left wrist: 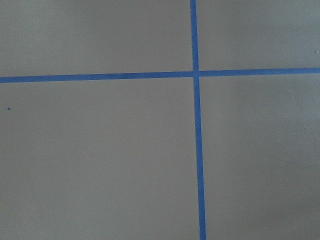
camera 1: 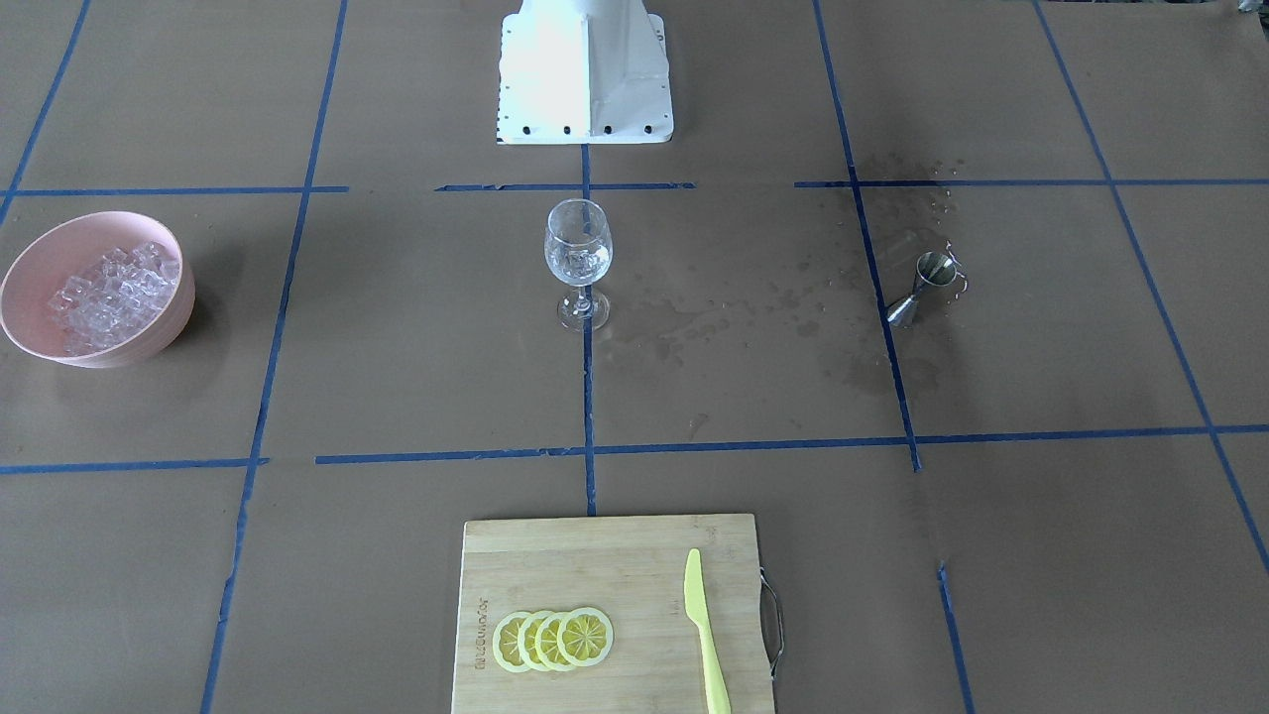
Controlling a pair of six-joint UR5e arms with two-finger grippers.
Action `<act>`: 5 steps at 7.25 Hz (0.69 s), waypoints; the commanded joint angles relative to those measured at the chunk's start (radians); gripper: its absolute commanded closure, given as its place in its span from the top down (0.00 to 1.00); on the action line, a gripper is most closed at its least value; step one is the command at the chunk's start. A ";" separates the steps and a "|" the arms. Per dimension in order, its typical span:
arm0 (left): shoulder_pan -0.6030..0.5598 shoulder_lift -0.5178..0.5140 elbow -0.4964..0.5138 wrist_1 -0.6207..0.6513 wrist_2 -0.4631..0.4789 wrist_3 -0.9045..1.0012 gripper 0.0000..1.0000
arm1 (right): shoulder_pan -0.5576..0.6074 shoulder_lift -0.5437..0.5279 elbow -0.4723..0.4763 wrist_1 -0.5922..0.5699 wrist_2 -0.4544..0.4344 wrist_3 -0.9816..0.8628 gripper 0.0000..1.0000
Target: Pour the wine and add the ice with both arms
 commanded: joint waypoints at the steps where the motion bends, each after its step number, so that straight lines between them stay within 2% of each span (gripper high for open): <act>1: 0.002 -0.001 0.001 -0.001 0.002 0.001 1.00 | 0.000 -0.001 -0.001 0.000 0.000 0.000 1.00; 5: 0.005 0.000 0.015 -0.013 0.018 0.007 1.00 | 0.000 -0.004 -0.001 0.000 0.000 0.000 1.00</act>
